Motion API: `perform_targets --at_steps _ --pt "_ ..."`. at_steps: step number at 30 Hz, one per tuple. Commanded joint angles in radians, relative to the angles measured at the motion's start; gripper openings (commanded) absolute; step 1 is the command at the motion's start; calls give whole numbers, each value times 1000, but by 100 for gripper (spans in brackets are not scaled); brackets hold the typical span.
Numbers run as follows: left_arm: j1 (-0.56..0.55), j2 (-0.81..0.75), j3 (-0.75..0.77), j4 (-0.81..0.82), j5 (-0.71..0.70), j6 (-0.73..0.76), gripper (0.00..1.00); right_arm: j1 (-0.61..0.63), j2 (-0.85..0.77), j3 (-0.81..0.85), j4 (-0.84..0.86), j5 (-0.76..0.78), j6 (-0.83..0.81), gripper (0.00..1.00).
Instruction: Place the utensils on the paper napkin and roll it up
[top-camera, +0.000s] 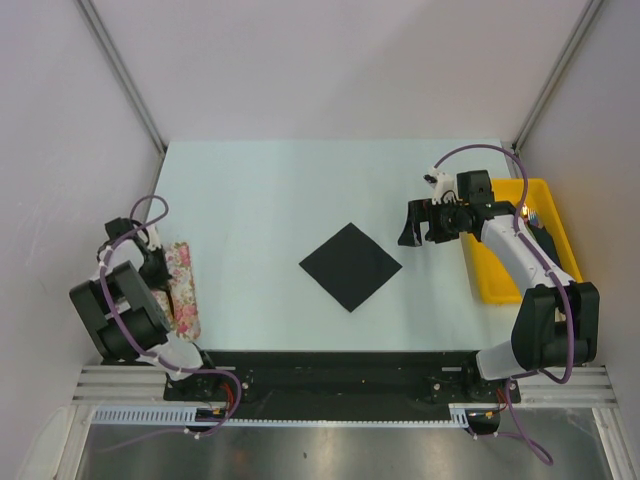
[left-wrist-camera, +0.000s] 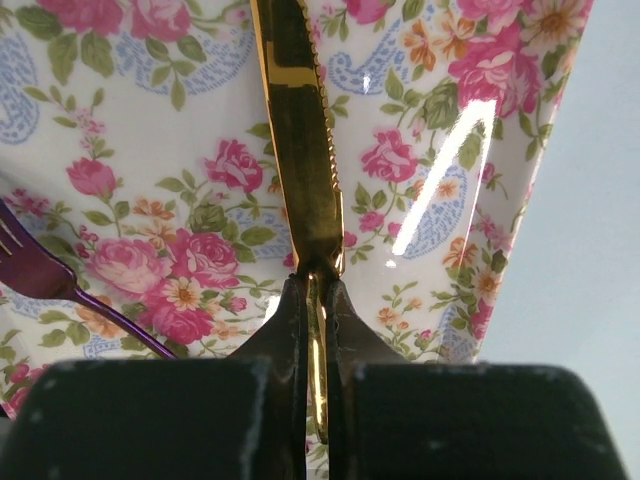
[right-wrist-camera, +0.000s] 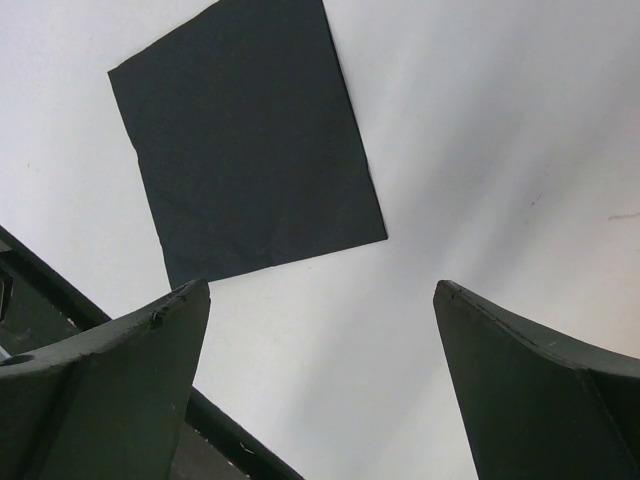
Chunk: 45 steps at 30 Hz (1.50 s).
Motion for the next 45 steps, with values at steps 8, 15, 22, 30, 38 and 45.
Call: perform_targets --at_steps 8,15,22,30,38,45 --pt "-3 -140 109 -91 95 -105 0 -5 -4 7 40 -22 19 100" --pt "-157 -191 200 -136 83 -221 0 -5 -7 7 40 -17 21 100" --pt "-395 -174 289 -114 69 -376 0 -15 -25 -7 41 -11 19 100" --pt "-711 -44 413 -59 48 -508 0 -31 -17 -17 52 -6 24 100" --pt "-974 160 573 -16 -35 -718 0 -32 27 1 43 4 24 100" --pt "-1133 290 628 -5 -107 -844 0 -38 50 9 35 13 24 100"
